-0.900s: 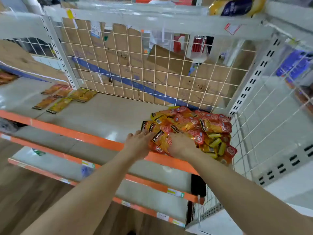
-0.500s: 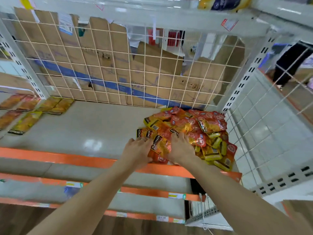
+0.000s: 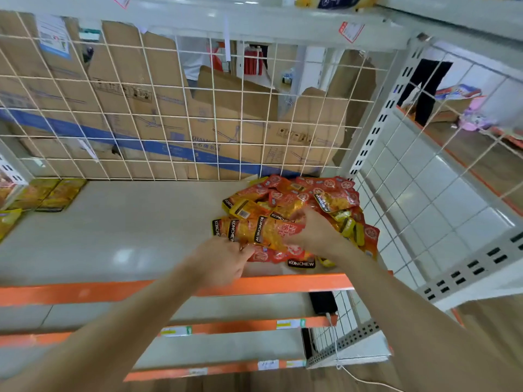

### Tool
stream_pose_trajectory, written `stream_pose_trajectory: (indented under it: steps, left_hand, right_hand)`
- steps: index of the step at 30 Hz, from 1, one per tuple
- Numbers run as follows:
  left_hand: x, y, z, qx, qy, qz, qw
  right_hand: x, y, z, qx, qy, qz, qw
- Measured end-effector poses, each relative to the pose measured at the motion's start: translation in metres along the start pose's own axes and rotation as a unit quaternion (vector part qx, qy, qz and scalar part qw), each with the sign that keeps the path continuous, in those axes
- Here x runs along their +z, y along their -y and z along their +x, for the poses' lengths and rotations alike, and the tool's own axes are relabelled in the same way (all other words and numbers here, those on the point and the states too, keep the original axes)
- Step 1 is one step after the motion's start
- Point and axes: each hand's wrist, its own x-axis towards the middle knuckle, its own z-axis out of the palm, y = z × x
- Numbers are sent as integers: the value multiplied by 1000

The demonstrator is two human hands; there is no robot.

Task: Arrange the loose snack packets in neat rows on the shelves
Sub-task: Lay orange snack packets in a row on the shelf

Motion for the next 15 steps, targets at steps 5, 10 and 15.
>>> stream_pose_trajectory:
  steps: [5, 10, 15]
  left_hand:
    - [10, 3, -4, -103, -93, -70, 988]
    - [-3, 8, -6, -366, -170, -236, 884]
    - [-36, 6, -14, -461, -221, -474, 717]
  right_hand:
    - [-18, -14, -1, 7, -42, 154, 987]
    - [-31, -18, 8, 33, -53, 305, 950]
    - [-48, -2, 13, -15, 6, 265, 964]
